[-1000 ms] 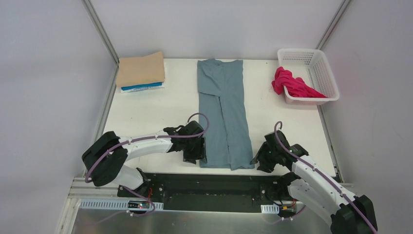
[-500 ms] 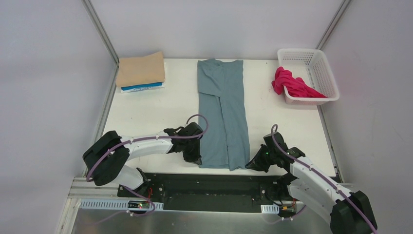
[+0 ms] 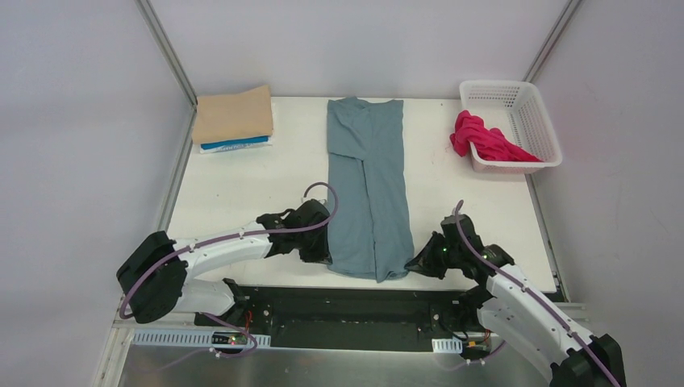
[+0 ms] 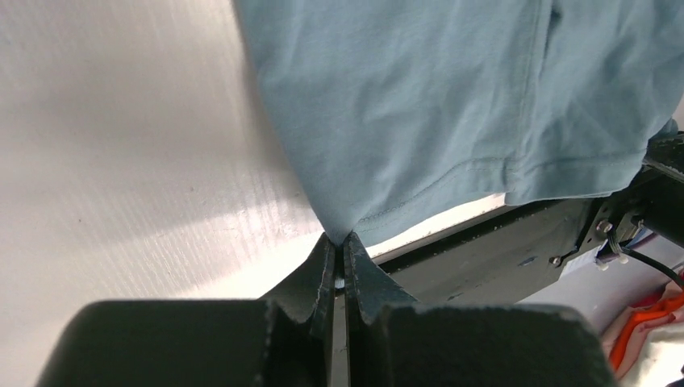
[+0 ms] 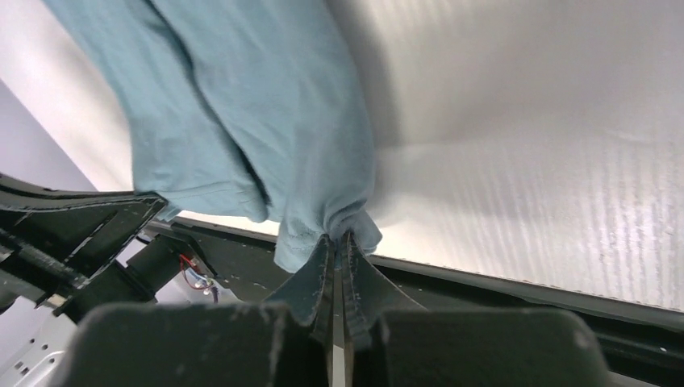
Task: Fold and stack the t-shirts
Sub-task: Fold the folded rectangular tshirt in 1/3 of the way
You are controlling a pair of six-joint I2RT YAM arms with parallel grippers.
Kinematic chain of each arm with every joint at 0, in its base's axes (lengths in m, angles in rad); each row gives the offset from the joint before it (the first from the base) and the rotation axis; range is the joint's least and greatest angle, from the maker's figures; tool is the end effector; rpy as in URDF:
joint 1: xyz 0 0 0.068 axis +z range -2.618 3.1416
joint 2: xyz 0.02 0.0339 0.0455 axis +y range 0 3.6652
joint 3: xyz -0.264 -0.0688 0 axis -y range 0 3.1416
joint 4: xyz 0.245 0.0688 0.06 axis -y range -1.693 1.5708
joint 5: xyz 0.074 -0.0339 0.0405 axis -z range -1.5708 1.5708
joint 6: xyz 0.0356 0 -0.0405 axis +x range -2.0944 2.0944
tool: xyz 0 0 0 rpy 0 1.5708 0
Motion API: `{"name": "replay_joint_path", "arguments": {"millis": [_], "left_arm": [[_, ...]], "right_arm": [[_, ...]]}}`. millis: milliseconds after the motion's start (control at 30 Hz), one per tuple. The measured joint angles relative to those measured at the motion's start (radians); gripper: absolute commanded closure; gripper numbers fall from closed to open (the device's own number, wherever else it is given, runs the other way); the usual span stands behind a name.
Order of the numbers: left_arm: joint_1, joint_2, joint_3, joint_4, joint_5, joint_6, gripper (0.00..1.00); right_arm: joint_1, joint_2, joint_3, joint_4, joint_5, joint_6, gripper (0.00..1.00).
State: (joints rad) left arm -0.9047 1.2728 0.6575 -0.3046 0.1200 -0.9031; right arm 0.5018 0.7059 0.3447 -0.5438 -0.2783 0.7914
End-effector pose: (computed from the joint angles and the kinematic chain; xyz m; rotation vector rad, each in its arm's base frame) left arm 0.1471 -0.1940 0.1865 0.0572 2.7130 -0.8202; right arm 0.1148 0.0742 0.1692 0.2550 2.6366 0.8469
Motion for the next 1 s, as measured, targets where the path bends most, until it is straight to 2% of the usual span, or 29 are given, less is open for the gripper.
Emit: {"name": "replay_joint_path", "arguments": {"millis": [200,433,633,1000], "left_arm": [[0.018,0.005,0.049,0.000,-0.003,0.043,1.00],[0.142,0.020,0.142,0.013,-0.027,0.109,1.00],[0.282,0.119,0.257,0.063,-0.014,0.177,1.00],[0.401,0.349,0.499,0.090,0.008,0.238,1.00]], "right_arm": [[0.000,0.032,0.086,0.018,0.013,-0.038,1.00],[-0.010,0.171,0.200,0.075,0.081,-0.081,1.00],[-0.050,0.357,0.333,0.184,0.113,-0.134,1.00],[-0.149,0.620,0.554,0.346,0.177,-0.206,1.00]]}}
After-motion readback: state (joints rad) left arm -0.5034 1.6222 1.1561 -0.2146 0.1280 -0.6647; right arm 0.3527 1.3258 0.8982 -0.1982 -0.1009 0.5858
